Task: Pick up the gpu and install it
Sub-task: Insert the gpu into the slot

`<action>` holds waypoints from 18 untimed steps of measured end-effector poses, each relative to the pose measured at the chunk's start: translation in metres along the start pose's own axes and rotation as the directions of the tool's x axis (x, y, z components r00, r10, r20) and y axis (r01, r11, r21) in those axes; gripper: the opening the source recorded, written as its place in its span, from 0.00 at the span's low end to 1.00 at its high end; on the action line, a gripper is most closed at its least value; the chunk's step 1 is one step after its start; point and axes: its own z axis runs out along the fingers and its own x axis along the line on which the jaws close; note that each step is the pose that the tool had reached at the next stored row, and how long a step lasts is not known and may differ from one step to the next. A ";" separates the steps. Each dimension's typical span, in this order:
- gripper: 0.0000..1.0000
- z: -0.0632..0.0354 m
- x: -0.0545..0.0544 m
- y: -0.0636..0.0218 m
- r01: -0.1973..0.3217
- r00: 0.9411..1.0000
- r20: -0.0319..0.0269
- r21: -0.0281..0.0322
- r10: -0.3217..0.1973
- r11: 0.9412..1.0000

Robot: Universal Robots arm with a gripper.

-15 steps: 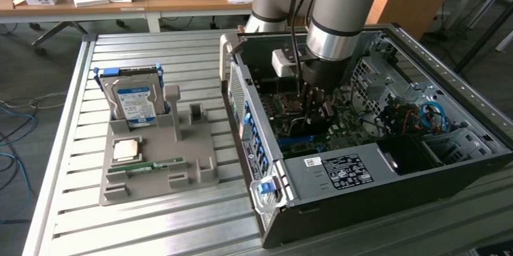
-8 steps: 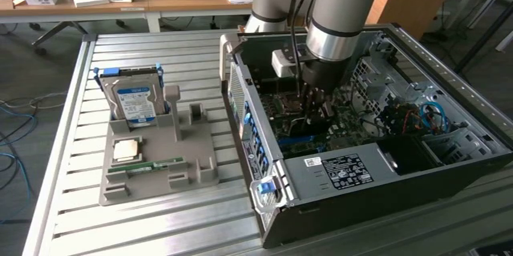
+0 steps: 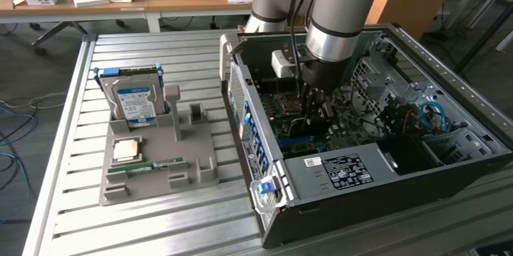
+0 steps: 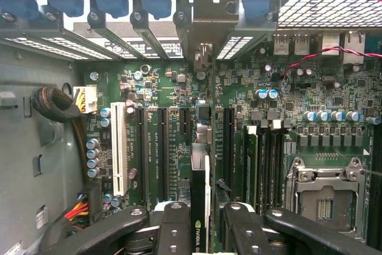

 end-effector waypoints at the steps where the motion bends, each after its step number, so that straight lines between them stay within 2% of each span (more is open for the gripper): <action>1: 0.26 0.0000 0.000 0.0000 0.000 1.000 0.000 0.000 0.000 1.000; 18: 0.26 0.0035 -0.001 0.0002 0.000 1.000 0.001 0.000 0.000 1.000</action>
